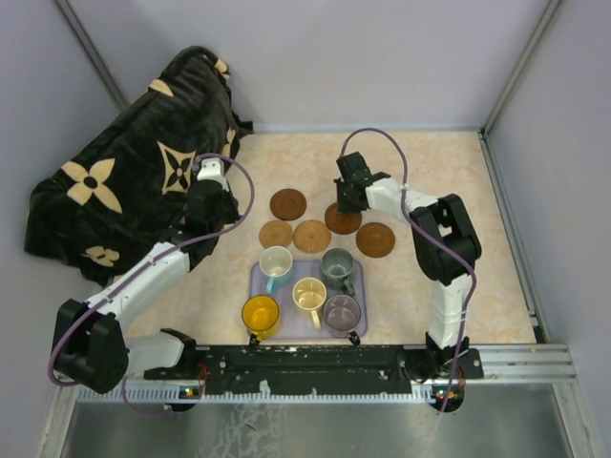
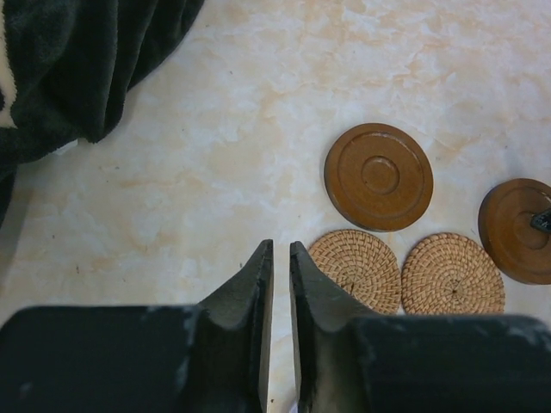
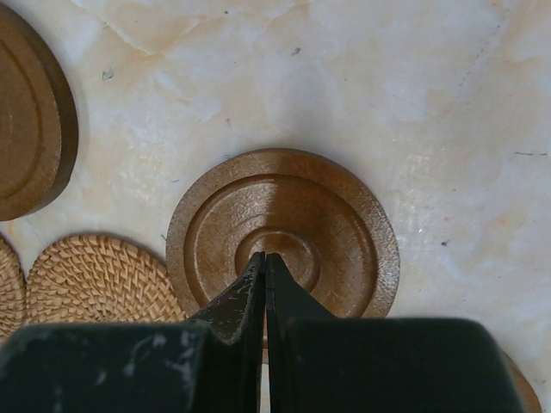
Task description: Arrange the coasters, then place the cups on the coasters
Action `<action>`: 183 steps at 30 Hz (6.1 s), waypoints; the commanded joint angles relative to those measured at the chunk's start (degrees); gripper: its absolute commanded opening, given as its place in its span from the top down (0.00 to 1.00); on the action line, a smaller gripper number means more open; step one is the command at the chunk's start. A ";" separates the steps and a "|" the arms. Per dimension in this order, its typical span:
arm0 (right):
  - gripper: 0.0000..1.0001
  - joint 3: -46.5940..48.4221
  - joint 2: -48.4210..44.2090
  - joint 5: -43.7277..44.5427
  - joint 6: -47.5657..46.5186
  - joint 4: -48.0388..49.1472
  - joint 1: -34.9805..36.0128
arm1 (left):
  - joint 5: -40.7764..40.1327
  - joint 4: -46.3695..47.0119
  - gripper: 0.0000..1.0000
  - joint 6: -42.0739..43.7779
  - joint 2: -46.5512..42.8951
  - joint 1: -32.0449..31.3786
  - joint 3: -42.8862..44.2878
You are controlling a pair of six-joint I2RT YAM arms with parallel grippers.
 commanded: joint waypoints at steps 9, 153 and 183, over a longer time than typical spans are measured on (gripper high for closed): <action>1.00 5.77 5.48 6.60 3.06 -5.50 1.09 | -0.61 -0.45 0.65 -0.95 -0.99 0.41 -0.05; 1.00 16.03 11.87 4.50 9.02 -14.04 -13.36 | 31.05 -2.00 0.75 -4.52 45.92 10.13 27.36; 1.00 10.69 9.11 3.64 5.62 -12.49 -8.74 | 34.83 -1.91 0.77 -1.90 47.39 4.28 28.35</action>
